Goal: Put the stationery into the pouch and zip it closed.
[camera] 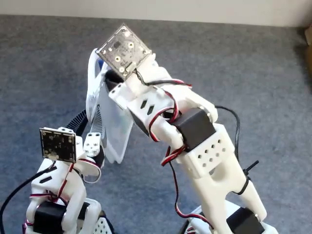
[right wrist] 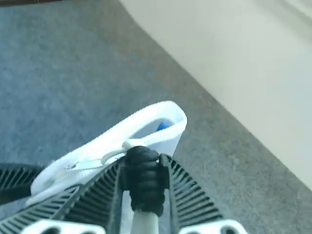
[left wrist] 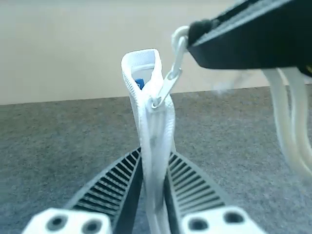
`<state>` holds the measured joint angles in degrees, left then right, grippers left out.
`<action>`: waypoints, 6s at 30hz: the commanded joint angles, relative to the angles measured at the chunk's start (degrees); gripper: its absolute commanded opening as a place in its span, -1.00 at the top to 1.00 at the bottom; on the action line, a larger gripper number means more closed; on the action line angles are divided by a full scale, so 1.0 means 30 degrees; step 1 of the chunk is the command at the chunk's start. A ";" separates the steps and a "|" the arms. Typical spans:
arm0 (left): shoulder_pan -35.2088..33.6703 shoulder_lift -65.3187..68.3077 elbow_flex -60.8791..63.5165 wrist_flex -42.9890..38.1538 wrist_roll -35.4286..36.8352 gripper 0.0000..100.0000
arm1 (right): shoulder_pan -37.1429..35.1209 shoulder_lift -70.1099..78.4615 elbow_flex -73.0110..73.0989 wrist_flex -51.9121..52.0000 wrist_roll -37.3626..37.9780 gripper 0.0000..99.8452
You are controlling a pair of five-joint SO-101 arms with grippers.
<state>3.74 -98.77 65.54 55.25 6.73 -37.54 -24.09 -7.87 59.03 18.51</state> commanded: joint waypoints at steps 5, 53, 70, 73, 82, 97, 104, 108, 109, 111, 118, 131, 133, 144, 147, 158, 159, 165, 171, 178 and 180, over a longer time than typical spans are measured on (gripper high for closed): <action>0.0220 -0.0103 -0.0132 0.0410 -0.0264 0.99 | 0.2945 -0.0366 0.1451 -0.5114 -0.0234 0.99; 0.1040 -0.1919 -0.1040 0.2139 -0.1377 0.68 | 0.5582 -1.0828 1.5722 -0.9626 0.3575 0.99; 0.2183 -0.1919 -0.2740 0.2315 -0.1758 0.53 | 0.1949 -1.7333 1.7656 -0.4967 0.3692 0.99; 0.3795 -0.1919 -0.2740 0.2872 -0.3106 0.54 | 0.1480 -1.7744 1.7656 -0.4469 0.3692 0.99; 0.4440 -0.1919 -0.2593 0.3106 -0.3956 0.76 | 0.0777 -1.9179 1.7656 -0.2945 0.3692 0.99; 0.5641 -0.1949 -0.1949 0.5714 -0.4777 0.99 | 0.4205 -1.9062 2.1553 -1.1941 0.3663 0.99; 0.5670 -0.1978 -0.1890 0.5890 -0.5070 0.99 | 0.5963 -1.9033 2.4747 -1.5604 0.3722 0.99; 0.5700 -0.2007 -0.1890 0.5978 -0.5070 0.99 | 0.6520 -1.9033 2.5949 -1.6659 0.5128 0.99; 0.5700 -0.2007 -0.1890 0.5978 -0.5070 0.99 | 0.6784 -1.9033 2.6271 -1.6982 0.5187 0.99; 0.5700 -0.2007 -0.1919 0.5978 -0.5070 0.99 | 0.7516 -1.9033 2.6711 -1.7538 0.5158 0.99; 0.5700 -0.2007 -0.2007 0.6242 -0.5099 0.99 | 1.0007 -1.9033 2.6886 -1.7832 0.5158 0.99; 0.5700 -0.2007 -0.2007 0.6300 -0.5451 0.99 | 1.1912 -1.9209 2.6799 -1.4051 0.5187 0.99; 0.5700 -0.2007 -0.2007 0.6271 -0.5451 0.99 | 1.1297 -1.9238 2.6711 -1.1707 0.5187 0.95; 0.5700 -0.2007 -0.1919 0.6154 -0.5392 0.99 | 0.5993 -2.4366 2.2637 0.2623 0.4161 0.49; 0.5700 -0.2007 -0.1919 0.6154 -0.5392 0.99 | 0.4410 -2.5714 2.1055 0.3941 0.2403 0.49; 0.6520 -0.2007 -0.1890 0.6242 -0.5392 0.99 | -0.1216 -2.6066 1.7421 0.5201 -0.0879 0.49; 0.6520 -0.2007 -0.1890 0.6242 -0.5392 0.99 | -0.1861 -2.6007 1.7099 0.5201 -0.0967 0.49; 0.6608 -0.2007 -0.1890 0.6242 -0.5392 0.99 | -0.2623 -2.5421 1.8681 0.1509 -0.0938 0.49; 0.6549 -0.2007 -0.1890 0.6242 -0.5392 0.99 | -0.1421 -2.2051 2.0645 -0.2857 -0.0908 0.49; 0.6549 -0.2007 -0.1861 0.6271 -0.5363 0.99 | 0.1040 -1.8593 2.0674 -0.5905 -0.0908 0.49; 0.6549 -0.2007 -0.1861 0.6271 -0.5363 0.99 | 0.1099 -1.7949 2.0674 -0.5963 -0.0879 0.49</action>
<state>22.64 -104.48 59.74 72.84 -9.36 -35.43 -81.05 54.55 43.30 16.13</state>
